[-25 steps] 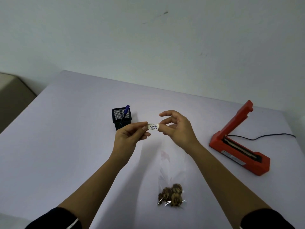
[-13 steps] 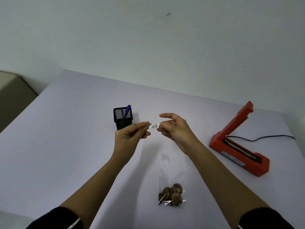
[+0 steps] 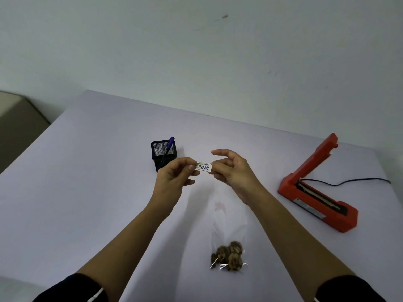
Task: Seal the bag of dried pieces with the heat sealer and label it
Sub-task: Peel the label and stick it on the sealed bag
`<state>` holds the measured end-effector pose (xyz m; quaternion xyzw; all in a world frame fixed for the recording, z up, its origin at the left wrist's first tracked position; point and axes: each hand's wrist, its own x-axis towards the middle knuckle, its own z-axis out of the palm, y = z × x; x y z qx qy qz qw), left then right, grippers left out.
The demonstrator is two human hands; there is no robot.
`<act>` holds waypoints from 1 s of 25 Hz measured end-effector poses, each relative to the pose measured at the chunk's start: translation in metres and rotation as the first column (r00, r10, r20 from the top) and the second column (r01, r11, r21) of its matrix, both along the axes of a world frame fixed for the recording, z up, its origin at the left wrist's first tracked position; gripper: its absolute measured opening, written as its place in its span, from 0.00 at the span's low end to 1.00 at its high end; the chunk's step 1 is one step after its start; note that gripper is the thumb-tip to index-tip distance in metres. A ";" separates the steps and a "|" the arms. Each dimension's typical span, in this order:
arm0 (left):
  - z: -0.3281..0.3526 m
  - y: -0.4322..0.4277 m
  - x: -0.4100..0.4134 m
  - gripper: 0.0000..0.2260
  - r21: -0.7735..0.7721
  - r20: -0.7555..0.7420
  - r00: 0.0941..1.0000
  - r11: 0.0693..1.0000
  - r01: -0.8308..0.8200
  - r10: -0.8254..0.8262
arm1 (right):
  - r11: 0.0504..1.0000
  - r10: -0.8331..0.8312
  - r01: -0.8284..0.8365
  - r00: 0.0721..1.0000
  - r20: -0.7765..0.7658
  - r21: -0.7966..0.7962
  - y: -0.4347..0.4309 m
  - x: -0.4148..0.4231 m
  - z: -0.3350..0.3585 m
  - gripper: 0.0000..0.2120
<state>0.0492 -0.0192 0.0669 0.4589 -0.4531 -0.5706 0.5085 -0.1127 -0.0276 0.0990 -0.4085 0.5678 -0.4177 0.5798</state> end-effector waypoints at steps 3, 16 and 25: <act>-0.005 -0.002 0.003 0.07 0.050 -0.074 0.997 0.999 -0.006 0.010 | 0.998 -0.008 0.005 0.998 0.055 0.057 -0.003 0.006 -0.006 0.12; -0.058 0.003 0.098 0.09 0.328 0.115 0.923 0.863 -0.384 0.367 | 0.975 0.219 -0.184 0.885 -0.410 0.125 -0.018 0.069 -0.130 0.07; -0.073 0.012 0.121 0.06 0.359 0.148 0.902 0.827 -0.432 0.406 | 0.958 0.239 -0.280 0.683 -0.691 0.055 -0.027 0.094 -0.188 0.06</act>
